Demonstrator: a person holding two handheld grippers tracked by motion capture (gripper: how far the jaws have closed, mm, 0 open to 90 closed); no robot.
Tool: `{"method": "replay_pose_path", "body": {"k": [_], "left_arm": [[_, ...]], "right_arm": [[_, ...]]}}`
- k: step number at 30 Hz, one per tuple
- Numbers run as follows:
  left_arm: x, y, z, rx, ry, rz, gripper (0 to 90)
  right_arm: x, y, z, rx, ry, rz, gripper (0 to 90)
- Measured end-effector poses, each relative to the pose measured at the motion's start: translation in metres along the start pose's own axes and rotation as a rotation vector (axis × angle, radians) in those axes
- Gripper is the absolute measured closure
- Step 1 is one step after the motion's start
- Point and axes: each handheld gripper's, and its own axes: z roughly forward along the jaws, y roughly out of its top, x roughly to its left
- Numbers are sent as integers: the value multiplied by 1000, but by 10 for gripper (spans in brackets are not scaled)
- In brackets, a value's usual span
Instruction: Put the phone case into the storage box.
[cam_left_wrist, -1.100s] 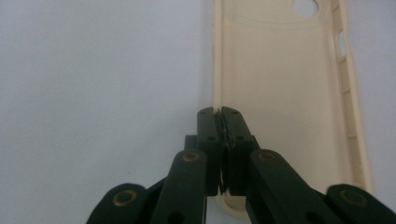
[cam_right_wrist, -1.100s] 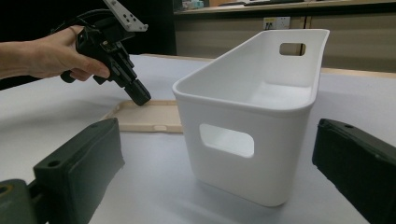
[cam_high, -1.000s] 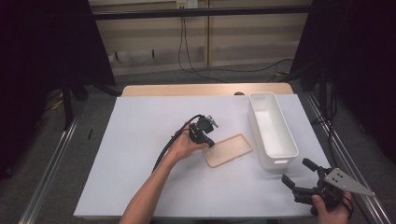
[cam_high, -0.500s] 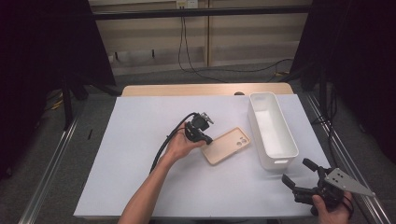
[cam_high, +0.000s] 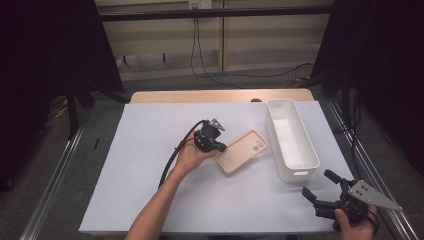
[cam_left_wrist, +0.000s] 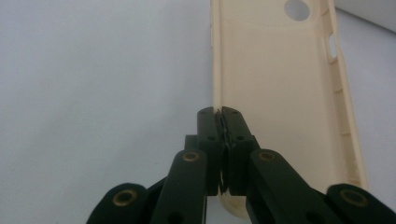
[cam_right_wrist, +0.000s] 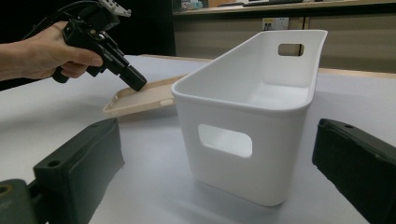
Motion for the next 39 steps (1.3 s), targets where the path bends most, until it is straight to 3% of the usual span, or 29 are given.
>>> {"method": "replay_pose_path", "body": {"k": [14,24,32,39], "left_arm": [[-1,-12,-11,-100,44,-39,877],[-3,-20,-24,-183,104,-44,877],[-5,-25,-32,-240,118,-58,877],[-9,-28,-37,-264,106,-69,876]], "right_arm": [[0,0,0,-1,-2,0,14],[0,0,1,1,0,-4,14],[1,0,1,2,0,-1,14],[1,0,2,0,-3,0,14]]}}
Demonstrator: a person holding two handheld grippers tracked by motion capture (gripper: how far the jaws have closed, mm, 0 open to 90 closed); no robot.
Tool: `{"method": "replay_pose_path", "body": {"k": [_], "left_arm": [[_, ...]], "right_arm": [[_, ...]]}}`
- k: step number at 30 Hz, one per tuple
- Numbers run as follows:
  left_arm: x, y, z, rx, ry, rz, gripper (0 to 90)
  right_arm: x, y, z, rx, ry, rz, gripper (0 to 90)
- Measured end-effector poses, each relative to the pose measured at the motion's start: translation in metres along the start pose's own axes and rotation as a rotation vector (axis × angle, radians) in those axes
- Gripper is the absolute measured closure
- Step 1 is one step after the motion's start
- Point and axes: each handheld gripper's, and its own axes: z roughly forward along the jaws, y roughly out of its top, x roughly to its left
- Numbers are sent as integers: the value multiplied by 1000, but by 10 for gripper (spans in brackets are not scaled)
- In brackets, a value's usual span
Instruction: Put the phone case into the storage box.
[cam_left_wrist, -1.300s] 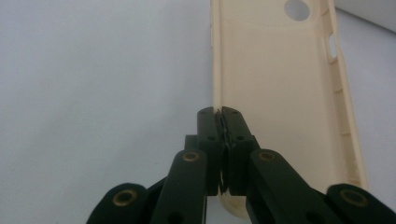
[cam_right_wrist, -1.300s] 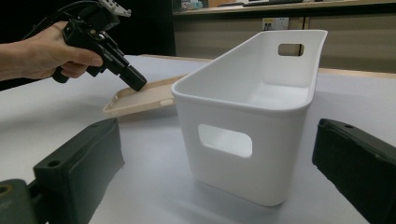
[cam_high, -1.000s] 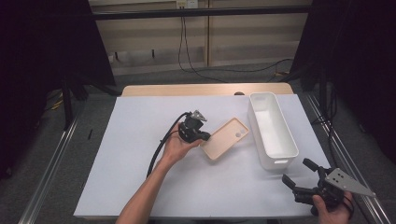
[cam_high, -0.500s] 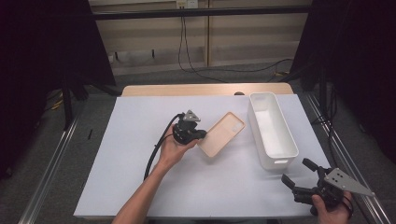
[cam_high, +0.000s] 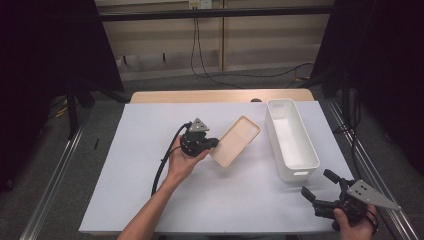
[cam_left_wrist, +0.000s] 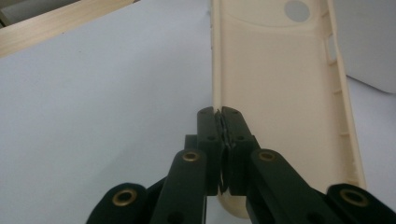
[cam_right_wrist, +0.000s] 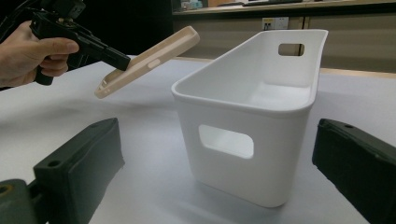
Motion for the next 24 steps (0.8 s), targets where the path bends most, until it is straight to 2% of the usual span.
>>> {"method": "replay_pose_path", "body": {"k": [5,8,13,14,17,18,21,24], "left_arm": [[-7,0,-8,-32,12,14,877],[-10,-3,-15,-60,9,6,876],[-11,-8,-21,-74,11,12,876],[-11,-9,-22,-81,7,2,876],[-11,-15,-29,-103,21,6,876],[-12,-16,-30,-114,23,-7,876],[-12,-20,-38,-130,31,4,876],[-12,-23,-44,-142,28,-12,876]], "right_arm": [[1,1,0,-5,-3,2,14],[0,1,-1,-8,-4,-3,14],[0,2,-2,-16,-12,0,13],[0,2,-2,-16,-12,0,13],[0,3,-2,-21,-15,-4,13],[0,3,-2,-22,-16,-5,12],[1,5,-2,-29,-17,-13,10],[2,7,-2,-35,-21,-15,4]]}}
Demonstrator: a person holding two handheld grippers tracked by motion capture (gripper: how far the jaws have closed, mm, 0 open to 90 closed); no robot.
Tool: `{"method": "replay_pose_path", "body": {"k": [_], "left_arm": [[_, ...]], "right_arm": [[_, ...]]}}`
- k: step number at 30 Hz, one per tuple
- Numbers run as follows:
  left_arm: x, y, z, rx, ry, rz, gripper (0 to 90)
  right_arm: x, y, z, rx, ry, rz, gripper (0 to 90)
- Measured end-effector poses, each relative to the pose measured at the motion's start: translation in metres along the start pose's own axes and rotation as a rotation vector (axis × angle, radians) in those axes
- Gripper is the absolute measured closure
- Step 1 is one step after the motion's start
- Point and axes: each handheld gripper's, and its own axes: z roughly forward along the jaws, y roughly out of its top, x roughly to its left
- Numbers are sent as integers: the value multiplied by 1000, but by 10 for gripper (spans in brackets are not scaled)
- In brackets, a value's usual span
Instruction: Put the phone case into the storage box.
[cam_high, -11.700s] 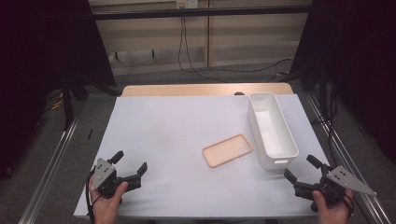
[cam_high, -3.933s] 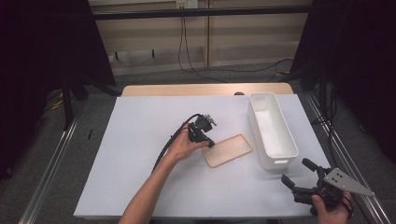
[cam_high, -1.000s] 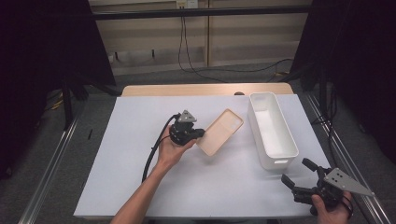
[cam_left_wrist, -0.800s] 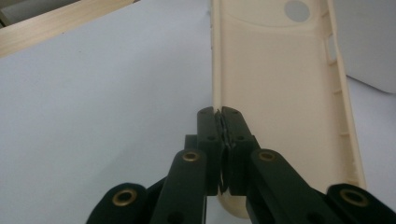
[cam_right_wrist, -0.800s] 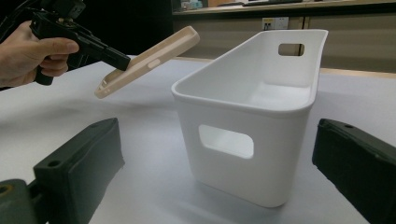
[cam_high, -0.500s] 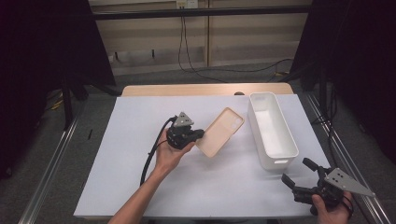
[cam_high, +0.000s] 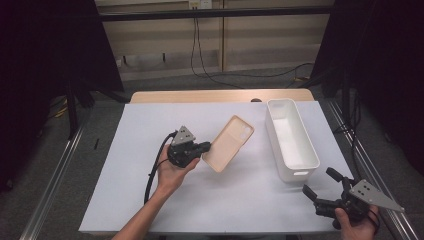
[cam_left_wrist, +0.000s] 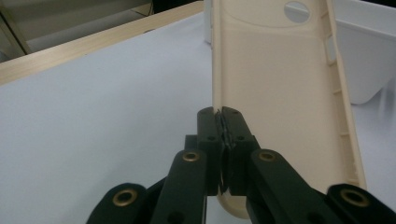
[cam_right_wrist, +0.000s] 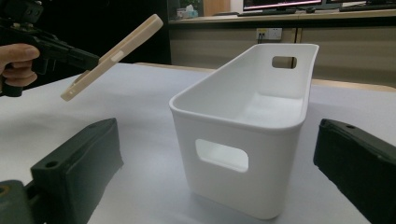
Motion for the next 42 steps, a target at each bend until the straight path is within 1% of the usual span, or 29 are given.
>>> {"method": "replay_pose_path", "body": {"k": [1,2,3,4,6,8,9,10,11,12,13,15,17,18,21,24,25,26,27,30,32,34,36,37,38,39,40,41,42], "left_arm": [[0,0,-1,-9,-2,-7,876],[0,-1,-3,-13,2,-1,876],[-2,-1,-6,-19,1,-9,877],[-3,-1,-10,-29,0,-7,876],[-4,-1,-12,-34,-3,-9,877],[-5,-2,-16,-46,0,-6,877],[-6,-2,-17,-50,-10,-15,876],[-6,-2,-19,-53,-12,-17,876],[-7,-2,-20,-58,-10,-14,876],[-7,-3,-22,-56,-22,-22,876],[-7,-3,-22,-56,-22,-22,877],[-9,-4,-25,-42,-13,-4,877],[-11,-7,-28,-43,-16,-5,876],[-13,-9,-30,-50,-14,-11,876],[-14,-11,-33,-60,-19,-11,877],[-16,-13,-36,-60,-13,0,876],[-16,-14,-37,-53,-16,-2,876],[-17,-15,-38,-58,-12,5,877],[-18,-17,-39,-60,-16,1,877],[-21,-20,-42,-69,-15,-2,877],[-21,-20,-43,-70,-17,-7,877],[-23,-21,-44,-75,-19,-4,877],[-25,-22,-44,-83,-17,-4,877],[-25,-22,-43,-76,-22,-5,877],[-25,-22,-43,-76,-20,5,877],[-27,-23,-41,-85,-20,-4,877],[-27,-23,-40,-82,-22,-4,876],[-28,-23,-39,-82,-14,1,876],[-29,-23,-38,-82,-19,3,876]], "right_arm": [[0,1,0,-2,0,0,4],[1,1,0,-6,-2,6,3],[1,2,0,-3,-2,0,0],[3,4,1,-13,4,6,0],[3,5,2,-13,6,5,0],[5,6,3,-10,22,-4,0],[6,7,4,-10,27,-6,0],[8,8,5,-6,39,-6,0],[8,8,5,-6,39,-6,0],[10,9,7,-9,41,1,0],[10,9,7,-9,41,1,0],[13,12,8,-6,47,-2,0],[15,15,9,-12,56,-5,0],[16,19,10,-18,69,-7,0],[20,24,13,-24,78,-12,0],[22,26,15,-23,88,-16,5],[24,28,17,-18,106,-20,24],[25,29,18,-13,116,-27,27],[25,29,18,-13,116,-27,27],[30,30,24,-32,143,-18,33],[31,30,26,-36,148,-18,40],[37,32,33,-44,173,-12,46],[39,33,35,-44,180,-11,50],[41,34,38,-44,188,-13,55],[44,36,43,-51,200,-8,56],[44,36,43,-51,200,-8,56],[47,39,48,-55,215,-15,71],[47,39,48,-55,215,-15,71],[48,40,51,-54,223,-14,74]]}}
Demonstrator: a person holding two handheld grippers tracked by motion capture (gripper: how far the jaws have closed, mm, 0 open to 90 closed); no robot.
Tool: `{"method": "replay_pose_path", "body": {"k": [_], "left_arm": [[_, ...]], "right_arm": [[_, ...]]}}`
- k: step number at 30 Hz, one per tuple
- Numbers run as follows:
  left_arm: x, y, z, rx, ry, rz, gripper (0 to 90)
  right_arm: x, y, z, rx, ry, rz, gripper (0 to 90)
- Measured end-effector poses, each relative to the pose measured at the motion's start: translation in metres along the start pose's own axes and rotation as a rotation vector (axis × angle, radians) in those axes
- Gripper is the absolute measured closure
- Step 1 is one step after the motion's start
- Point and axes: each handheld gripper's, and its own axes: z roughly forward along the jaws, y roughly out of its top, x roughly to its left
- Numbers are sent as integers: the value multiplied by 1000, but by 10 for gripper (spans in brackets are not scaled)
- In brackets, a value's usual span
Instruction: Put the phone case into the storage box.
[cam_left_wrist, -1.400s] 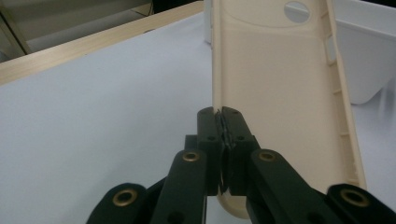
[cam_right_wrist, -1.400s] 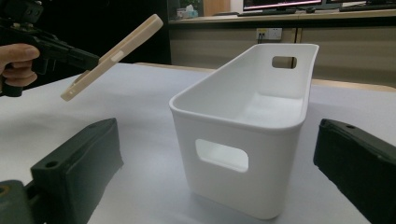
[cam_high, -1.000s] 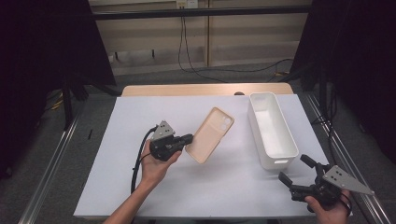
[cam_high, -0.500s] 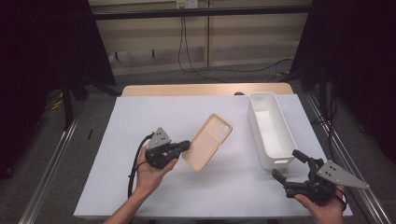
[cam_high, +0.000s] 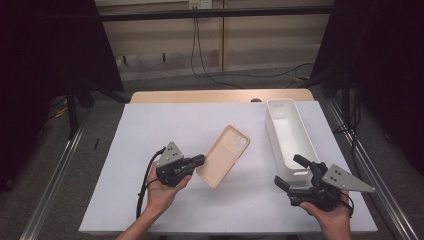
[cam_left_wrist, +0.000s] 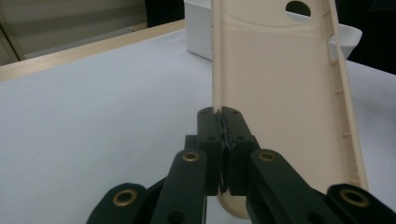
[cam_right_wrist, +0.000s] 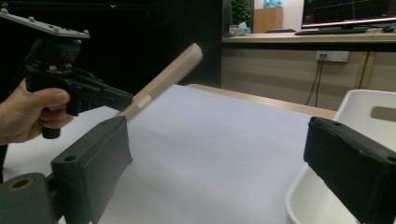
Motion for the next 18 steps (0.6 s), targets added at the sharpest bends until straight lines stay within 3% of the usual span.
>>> {"method": "replay_pose_path", "body": {"k": [6,18], "left_arm": [[-6,1,5,-7,4,17,877],[-11,6,11,-21,14,21,876]], "right_arm": [[4,10,21,21,40,7,99],[7,27,51,33,32,9,153]]}}
